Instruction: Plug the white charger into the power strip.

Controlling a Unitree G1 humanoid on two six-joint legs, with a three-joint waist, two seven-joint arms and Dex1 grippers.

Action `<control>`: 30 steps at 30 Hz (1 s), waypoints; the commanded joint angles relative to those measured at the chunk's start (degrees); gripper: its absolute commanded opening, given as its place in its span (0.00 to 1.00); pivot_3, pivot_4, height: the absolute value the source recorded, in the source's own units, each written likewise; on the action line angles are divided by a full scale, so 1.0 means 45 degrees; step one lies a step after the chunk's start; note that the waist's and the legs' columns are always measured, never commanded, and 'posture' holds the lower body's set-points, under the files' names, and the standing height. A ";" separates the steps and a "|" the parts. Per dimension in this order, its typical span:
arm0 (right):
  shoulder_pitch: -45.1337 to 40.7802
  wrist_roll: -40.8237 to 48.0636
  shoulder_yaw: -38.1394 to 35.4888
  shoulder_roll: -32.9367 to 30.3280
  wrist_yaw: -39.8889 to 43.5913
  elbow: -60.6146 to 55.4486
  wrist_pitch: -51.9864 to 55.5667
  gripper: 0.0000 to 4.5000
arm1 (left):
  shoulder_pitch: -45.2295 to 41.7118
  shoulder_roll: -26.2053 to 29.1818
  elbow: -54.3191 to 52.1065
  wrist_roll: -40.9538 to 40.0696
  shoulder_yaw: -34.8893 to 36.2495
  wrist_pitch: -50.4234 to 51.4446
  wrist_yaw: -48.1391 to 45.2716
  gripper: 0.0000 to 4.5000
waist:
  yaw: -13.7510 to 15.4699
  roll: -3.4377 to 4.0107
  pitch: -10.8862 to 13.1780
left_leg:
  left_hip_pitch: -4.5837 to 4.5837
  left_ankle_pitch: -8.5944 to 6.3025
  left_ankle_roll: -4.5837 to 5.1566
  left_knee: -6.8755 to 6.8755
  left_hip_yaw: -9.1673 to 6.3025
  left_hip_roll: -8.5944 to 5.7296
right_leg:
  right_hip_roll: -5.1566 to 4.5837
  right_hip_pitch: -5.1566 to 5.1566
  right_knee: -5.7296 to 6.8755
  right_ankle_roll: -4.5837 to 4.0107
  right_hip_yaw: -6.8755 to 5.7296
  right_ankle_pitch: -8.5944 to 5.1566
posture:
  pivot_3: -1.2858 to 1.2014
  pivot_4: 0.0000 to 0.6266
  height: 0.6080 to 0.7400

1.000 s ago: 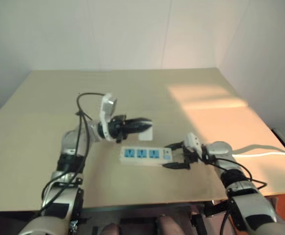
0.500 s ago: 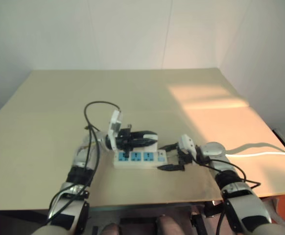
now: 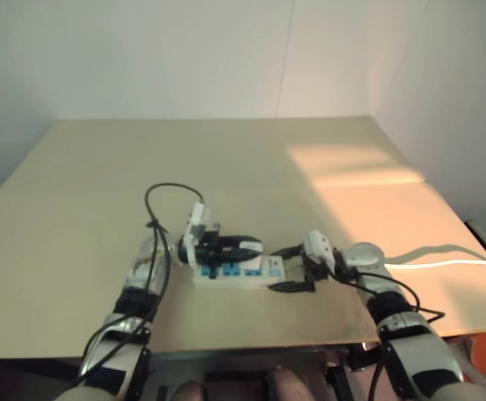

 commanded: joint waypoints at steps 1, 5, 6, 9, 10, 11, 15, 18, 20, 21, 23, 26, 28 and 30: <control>0.0162 -0.0081 0.0193 0.0085 0.0040 -0.0337 0.0051 0.76 | 0.0030 -0.0112 0.0005 0.0027 -0.0144 -0.0261 -0.0157 0.23 | 0.0000 0.0000 0.0000 | 0.0000 0.0000 0.0000 0.0000 0.0000 0.0000 | 0.0000 0.0000 0.0000 0.0000 0.0000 0.0000 | 0.52 0.24 1.00; 0.0150 -0.0121 0.0211 0.0095 -0.0031 -0.0311 0.0018 0.76 | 0.0065 -0.0122 0.0221 0.0094 -0.0145 -0.0324 -0.0033 0.23 | -0.0003 0.0000 0.0000 | 0.0002 0.0000 0.0000 0.0000 0.0000 0.0001 | 0.0001 0.0000 0.0001 0.0000 0.0000 0.0000 | 0.52 0.24 1.00; 0.0149 -0.0128 0.0215 0.0101 -0.0051 -0.0301 0.0007 0.76 | 0.0087 -0.0102 0.0309 0.0122 -0.0141 -0.0370 -0.0054 0.23 | -0.0003 0.0000 0.0000 | 0.0002 0.0000 0.0000 0.0000 0.0000 0.0001 | 0.0002 0.0000 0.0001 0.0000 0.0000 0.0000 | 0.52 0.24 1.00; 0.0164 -0.0132 0.0227 0.0112 -0.0078 -0.0296 -0.0013 0.76 | 0.0197 -0.0079 0.0520 0.0294 -0.0166 -0.0636 -0.0042 0.23 | -0.0005 0.0000 0.0000 | 0.0003 0.0000 0.0000 0.0000 0.0000 0.0002 | 0.0003 0.0001 0.0002 0.0000 0.0000 0.0000 | 0.52 0.24 1.00; 0.0162 -0.0131 0.0231 0.0116 -0.0082 -0.0289 -0.0020 0.76 | 0.0233 -0.0091 0.0605 0.0378 -0.0183 -0.0880 -0.0018 0.23 | -0.0004 0.0000 0.0000 | 0.0006 0.0000 0.0000 0.0000 -0.0001 0.0002 | 0.0003 0.0002 0.0001 0.0000 0.0000 0.0000 | 0.52 0.24 1.00; 0.0161 -0.0129 0.0233 0.0115 -0.0083 -0.0284 -0.0025 0.76 | 0.0250 -0.0101 0.0668 0.0429 -0.0199 -0.1060 -0.0002 0.23 | -0.0005 0.0000 -0.0001 | 0.0007 0.0000 0.0000 0.0000 0.0000 0.0002 | 0.0003 0.0003 0.0002 0.0000 0.0001 0.0000 | 0.52 0.24 1.00; 0.0122 -0.0189 0.0260 0.0130 -0.0142 -0.0234 -0.0138 0.76 | 0.0175 -0.0304 0.0996 0.0302 -0.0058 -0.1365 0.0198 0.23 | -0.0001 0.0002 -0.0002 | 0.0017 0.0000 0.0000 0.0000 0.0001 0.0002 | 0.0004 0.0013 0.0002 -0.0001 0.0001 0.0000 | 0.52 0.24 1.00; 0.0068 -0.0205 0.0267 0.0156 -0.0145 -0.0209 -0.0132 0.76 | 0.0100 -0.0407 0.1219 0.0372 -0.0065 -0.1678 0.0188 0.23 | -0.0003 0.0001 -0.0002 | 0.0021 0.0000 0.0001 0.0000 0.0001 0.0003 | 0.0005 0.0015 0.0002 0.0000 0.0001 0.0000 | 0.52 0.24 1.00; 0.0052 -0.0224 0.0273 0.0156 -0.0133 -0.0190 -0.0131 0.76 | 0.0141 -0.0408 0.1267 0.0416 -0.0137 -0.1616 0.0095 0.23 | -0.0004 0.0002 -0.0002 | 0.0020 0.0000 0.0001 0.0000 0.0002 0.0004 | 0.0008 0.0015 0.0001 0.0000 0.0002 0.0000 | 0.52 0.24 1.00; 0.0055 -0.0232 0.0278 0.0156 -0.0132 -0.0192 -0.0131 0.76 | 0.0195 -0.0391 0.1196 0.0271 -0.0145 -0.1264 -0.0042 0.23 | -0.0004 0.0002 -0.0002 | 0.0021 0.0000 0.0000 0.0000 0.0002 0.0004 | 0.0009 0.0015 0.0001 0.0000 0.0002 0.0000 | 0.52 0.24 1.00; 0.0064 -0.0238 0.0283 0.0161 -0.0141 -0.0202 -0.0108 0.76 | 0.0303 -0.0359 0.1048 0.0110 -0.0163 -0.0891 -0.0228 0.23 | -0.0006 0.0002 -0.0002 | 0.0021 0.0000 0.0001 0.0000 0.0002 0.0004 | 0.0009 0.0015 0.0002 0.0000 0.0002 0.0000 | 0.52 0.24 1.00; 0.0101 -0.0243 0.0289 0.0163 -0.0161 -0.0229 -0.0108 0.76 | 0.0428 -0.0273 0.0901 0.0129 -0.0285 -0.0730 -0.0479 0.23 | -0.0015 0.0002 -0.0002 | 0.0021 0.0000 0.0001 0.0000 0.0002 0.0006 | 0.0012 0.0015 0.0001 0.0001 0.0002 -0.0001 | 0.52 0.24 1.00; 0.0117 -0.0255 0.0296 0.0174 -0.0190 -0.0227 -0.0123 0.76 | 0.0504 -0.0203 0.0837 0.0129 -0.0366 -0.0571 -0.0710 0.23 | -0.0017 0.0002 -0.0002 | 0.0021 0.0000 0.0000 0.0000 0.0002 0.0008 | 0.0015 0.0015 0.0001 0.0001 0.0002 -0.0001 | 0.52 0.24 1.00; 0.0122 -0.0243 0.0290 0.0185 -0.0201 -0.0233 -0.0117 0.76 | 0.0556 -0.0222 0.0887 0.0228 -0.0364 -0.0757 -0.0643 0.23 | -0.0016 0.0003 -0.0003 | 0.0022 0.0000 0.0001 -0.0001 0.0001 0.0009 | 0.0017 0.0015 0.0002 0.0001 0.0003 -0.0001 | 0.52 0.24 1.00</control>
